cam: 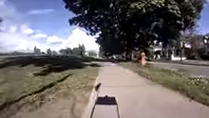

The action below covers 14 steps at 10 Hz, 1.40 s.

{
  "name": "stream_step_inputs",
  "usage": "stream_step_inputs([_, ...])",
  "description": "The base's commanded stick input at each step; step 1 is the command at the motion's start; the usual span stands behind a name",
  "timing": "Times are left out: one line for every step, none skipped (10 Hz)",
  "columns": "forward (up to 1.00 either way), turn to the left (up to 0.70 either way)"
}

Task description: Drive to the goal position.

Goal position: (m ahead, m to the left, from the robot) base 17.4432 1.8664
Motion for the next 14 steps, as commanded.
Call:
stream_step_inputs([1.0,-0.28])
stream_step_inputs([1.0,-0.01])
stream_step_inputs([1.0,0.0])
stream_step_inputs([1.0,0.0])
stream_step_inputs([1.0,0.0])
stream_step_inputs([1.0,0.0])
stream_step_inputs([1.0,0.0])
stream_step_inputs([1.0,0.0])
stream_step_inputs([1.0,0.0])
stream_step_inputs([1.0,0.0])
stream_step_inputs([1.0,0.0])
stream_step_inputs([1.0,0.05])
stream_step_inputs([1.0,0.27])
stream_step_inputs([1.0,0.4])
